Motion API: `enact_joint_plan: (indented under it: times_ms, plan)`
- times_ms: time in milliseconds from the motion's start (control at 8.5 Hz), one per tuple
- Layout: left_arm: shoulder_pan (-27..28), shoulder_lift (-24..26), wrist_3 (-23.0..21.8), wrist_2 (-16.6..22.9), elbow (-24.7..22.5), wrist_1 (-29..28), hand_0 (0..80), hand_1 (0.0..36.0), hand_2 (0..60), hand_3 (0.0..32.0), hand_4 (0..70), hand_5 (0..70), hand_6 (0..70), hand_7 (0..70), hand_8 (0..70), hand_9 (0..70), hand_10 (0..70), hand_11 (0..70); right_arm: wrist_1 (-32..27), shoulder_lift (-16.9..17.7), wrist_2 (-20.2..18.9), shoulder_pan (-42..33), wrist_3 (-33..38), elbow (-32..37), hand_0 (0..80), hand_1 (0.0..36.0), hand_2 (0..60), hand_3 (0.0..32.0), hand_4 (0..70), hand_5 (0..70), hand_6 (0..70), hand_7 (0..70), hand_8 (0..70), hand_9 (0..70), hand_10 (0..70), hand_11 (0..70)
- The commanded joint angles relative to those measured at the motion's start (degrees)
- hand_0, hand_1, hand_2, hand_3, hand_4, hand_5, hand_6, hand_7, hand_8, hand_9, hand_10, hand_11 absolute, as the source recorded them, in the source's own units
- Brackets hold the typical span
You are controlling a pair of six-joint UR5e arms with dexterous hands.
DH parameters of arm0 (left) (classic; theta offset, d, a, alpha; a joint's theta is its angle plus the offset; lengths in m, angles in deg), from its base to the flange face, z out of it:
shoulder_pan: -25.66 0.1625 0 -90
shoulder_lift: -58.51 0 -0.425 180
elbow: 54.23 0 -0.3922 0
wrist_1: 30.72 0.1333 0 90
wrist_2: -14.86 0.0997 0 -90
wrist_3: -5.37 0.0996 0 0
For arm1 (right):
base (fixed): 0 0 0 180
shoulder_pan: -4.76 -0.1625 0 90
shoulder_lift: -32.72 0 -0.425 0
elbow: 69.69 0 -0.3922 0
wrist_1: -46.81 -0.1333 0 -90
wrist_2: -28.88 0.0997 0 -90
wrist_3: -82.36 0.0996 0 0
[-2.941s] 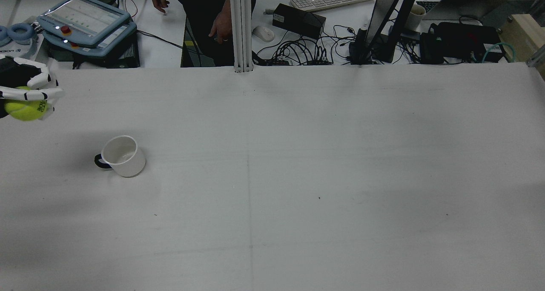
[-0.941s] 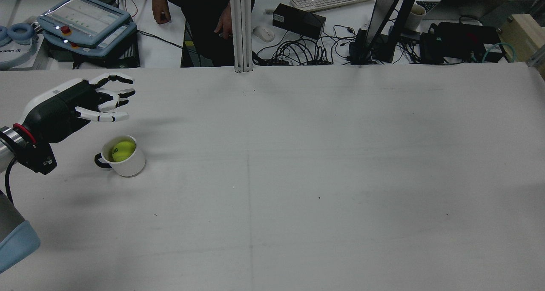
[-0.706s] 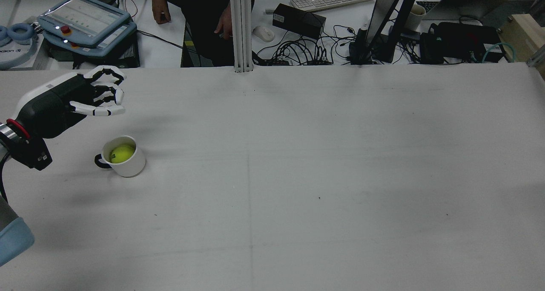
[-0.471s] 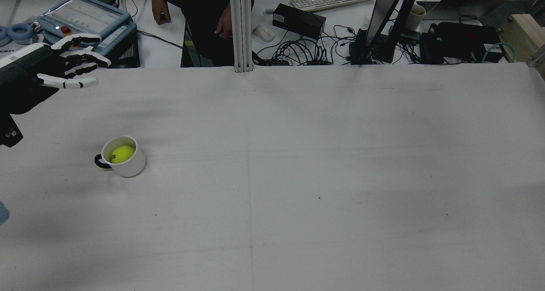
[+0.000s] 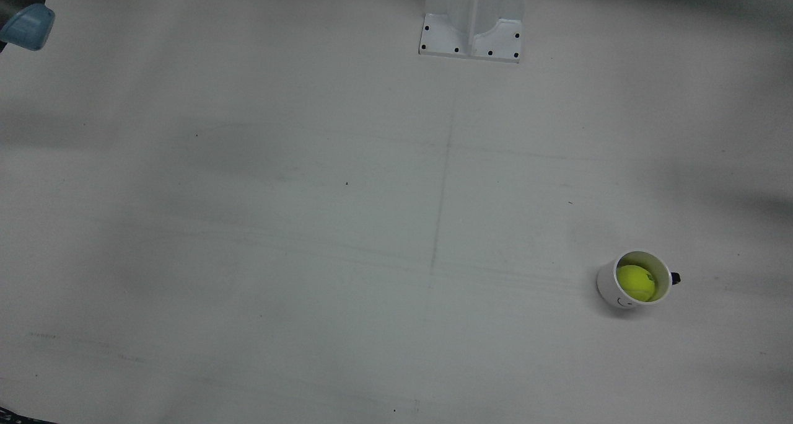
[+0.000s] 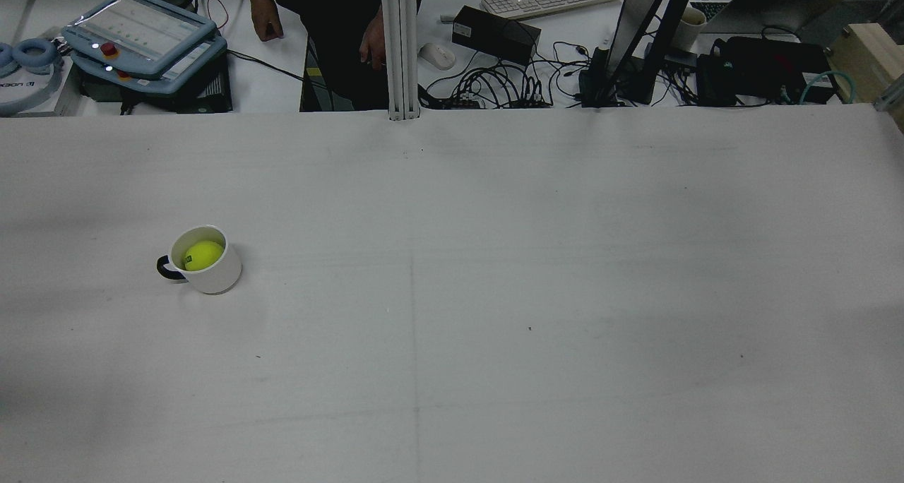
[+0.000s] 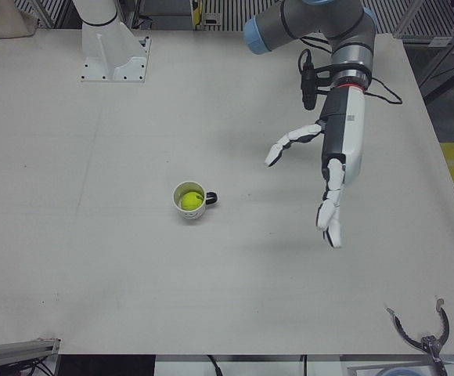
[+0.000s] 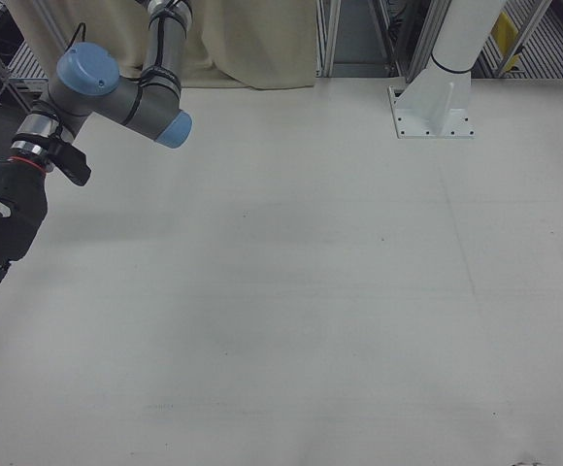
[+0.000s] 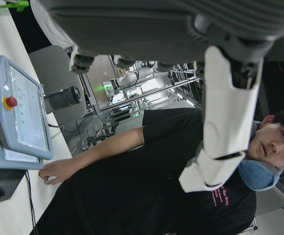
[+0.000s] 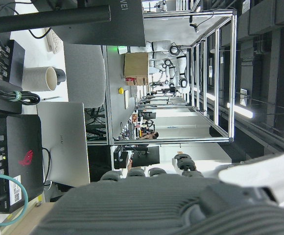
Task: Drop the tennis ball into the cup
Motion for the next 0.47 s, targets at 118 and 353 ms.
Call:
enact_joint_plan:
  times_ms: [118,353]
  plan:
    - [-3.01,-5.15,0.19,0.47,-1.35,-2.67,55.4,36.0,60.0,23.0,0.0,25.9,0.0,4.2,0.0,0.0,1.6,6.2,0.0,0.0,0.0,0.0,0.0,0.02,0.0,0.0,0.0,0.0,0.0,0.0,0.0,0.0,0.0,0.0,0.0,0.0]
    - [-3.09,-5.58,0.1,0.47,-1.7,-2.67,55.0,36.0,60.0,25.8,0.0,9.9,8.1,4.6,1.5,0.0,1.5,5.9,0.0,0.0,0.0,0.0,0.0,0.1,0.0,0.0,0.0,0.0,0.0,0.0,0.0,0.0,0.0,0.0,0.0,0.0]
